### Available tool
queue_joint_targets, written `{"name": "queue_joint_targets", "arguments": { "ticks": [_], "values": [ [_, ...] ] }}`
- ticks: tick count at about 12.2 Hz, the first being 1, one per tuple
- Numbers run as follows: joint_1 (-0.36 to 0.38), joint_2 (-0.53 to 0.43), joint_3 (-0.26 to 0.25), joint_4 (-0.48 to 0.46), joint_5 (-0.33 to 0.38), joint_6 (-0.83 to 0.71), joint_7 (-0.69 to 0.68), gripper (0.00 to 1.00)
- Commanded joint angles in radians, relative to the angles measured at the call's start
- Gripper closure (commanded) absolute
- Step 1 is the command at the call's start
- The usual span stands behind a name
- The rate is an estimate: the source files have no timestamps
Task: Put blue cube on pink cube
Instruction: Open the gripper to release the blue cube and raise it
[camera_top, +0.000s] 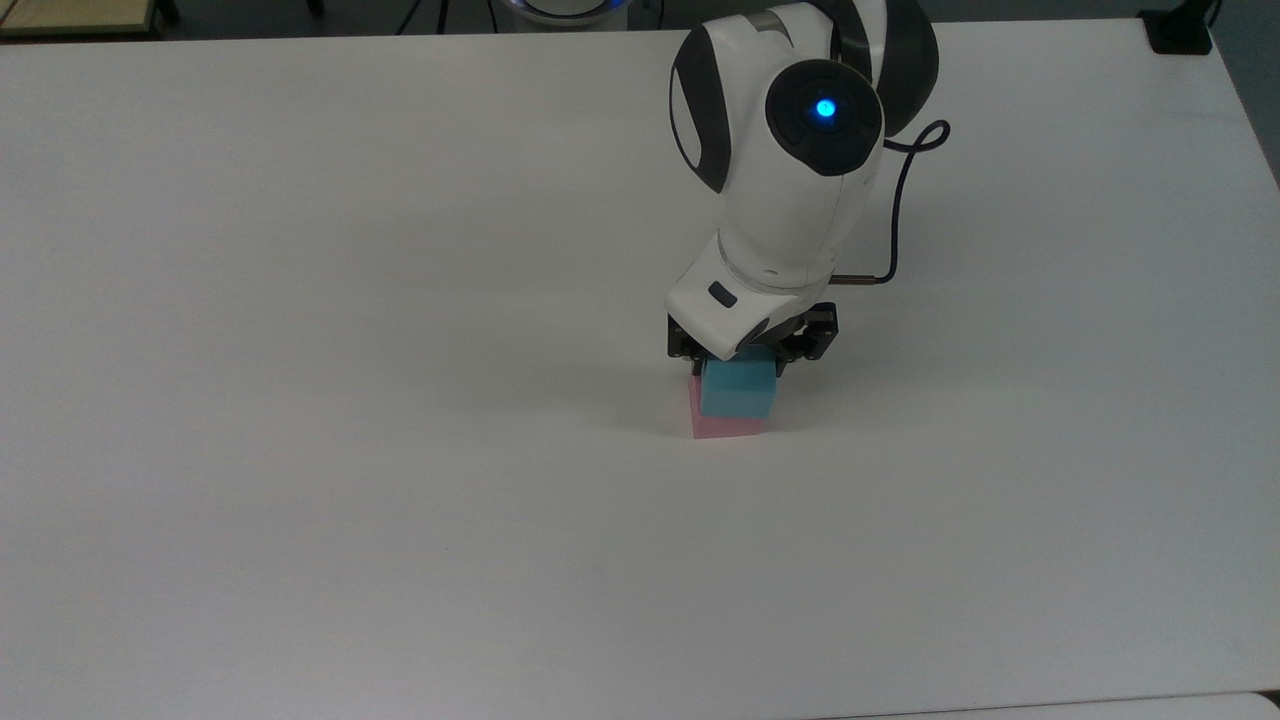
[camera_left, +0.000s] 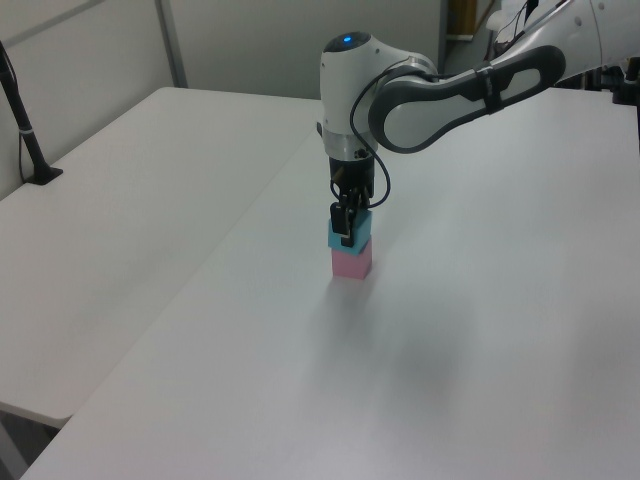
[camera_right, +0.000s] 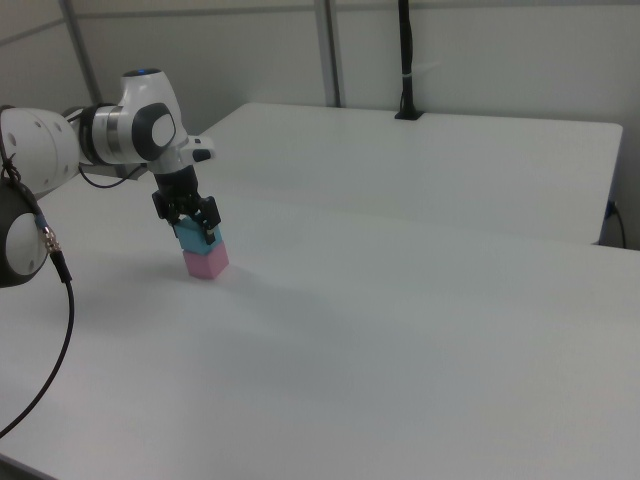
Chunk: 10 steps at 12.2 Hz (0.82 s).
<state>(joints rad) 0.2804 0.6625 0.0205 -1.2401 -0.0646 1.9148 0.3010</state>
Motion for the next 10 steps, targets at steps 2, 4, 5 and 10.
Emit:
{"name": "queue_joint_targets", "arguments": {
  "ticks": [2,4,5,10],
  "values": [
    [0.020,-0.020,-0.022,-0.013,-0.011,0.018,0.023,0.00],
    [0.020,-0.139,-0.022,-0.094,-0.004,0.017,0.023,0.00],
    [0.017,-0.227,-0.022,-0.166,-0.004,0.015,0.032,0.00],
    [-0.081,-0.533,-0.014,-0.278,-0.003,-0.233,0.020,0.00]
  ]
}}
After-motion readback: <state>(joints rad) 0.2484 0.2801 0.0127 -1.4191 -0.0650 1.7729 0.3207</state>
